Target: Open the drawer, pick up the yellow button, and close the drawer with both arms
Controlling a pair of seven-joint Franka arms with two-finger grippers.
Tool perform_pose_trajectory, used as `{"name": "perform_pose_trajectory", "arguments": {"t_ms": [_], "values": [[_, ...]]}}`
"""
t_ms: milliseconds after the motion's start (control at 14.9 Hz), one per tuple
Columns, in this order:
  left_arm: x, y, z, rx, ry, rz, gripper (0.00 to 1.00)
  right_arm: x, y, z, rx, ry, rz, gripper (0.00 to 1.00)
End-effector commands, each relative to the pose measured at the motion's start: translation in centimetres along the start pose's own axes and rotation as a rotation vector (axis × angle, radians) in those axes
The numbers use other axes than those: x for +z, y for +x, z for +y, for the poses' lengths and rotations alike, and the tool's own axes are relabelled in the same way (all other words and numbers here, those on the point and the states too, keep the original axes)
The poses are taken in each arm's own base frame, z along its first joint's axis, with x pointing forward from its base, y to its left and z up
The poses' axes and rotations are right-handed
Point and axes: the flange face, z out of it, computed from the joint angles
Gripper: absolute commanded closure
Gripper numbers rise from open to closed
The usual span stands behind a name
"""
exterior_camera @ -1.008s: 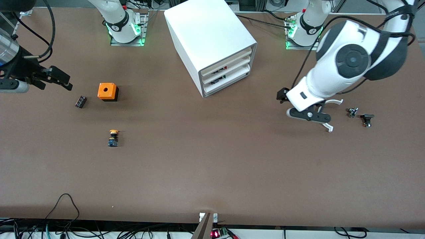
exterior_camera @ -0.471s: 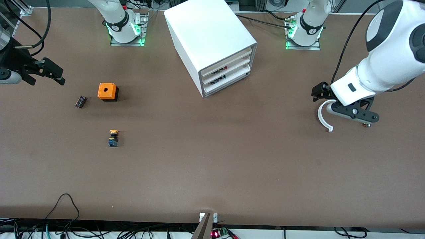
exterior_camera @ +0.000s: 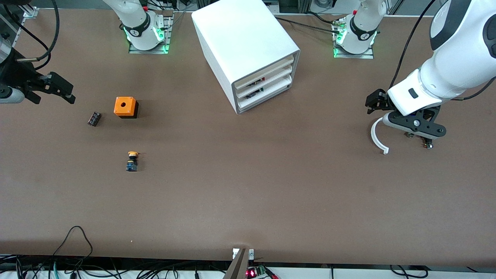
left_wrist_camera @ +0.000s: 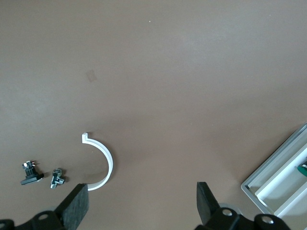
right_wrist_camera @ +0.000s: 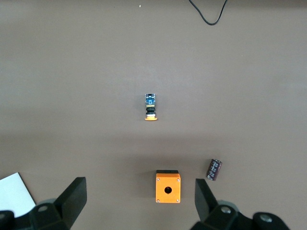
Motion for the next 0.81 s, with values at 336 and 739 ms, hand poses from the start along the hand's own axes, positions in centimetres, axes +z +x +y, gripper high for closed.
{"name": "perform_pose_trajectory", "arguments": {"t_ms": [336, 739], "values": [[-1.7, -1.0, -0.1, 0.005, 0.014, 0.032, 0.01, -0.3, 1.0, 0.1, -0.003, -0.005, 0.006, 0.00], [-0.3, -5.0, -3.5, -0.078, -0.050, 0.062, 0.00, -0.3, 1.0, 0.2, 0.000, -0.007, 0.006, 0.00]]}}
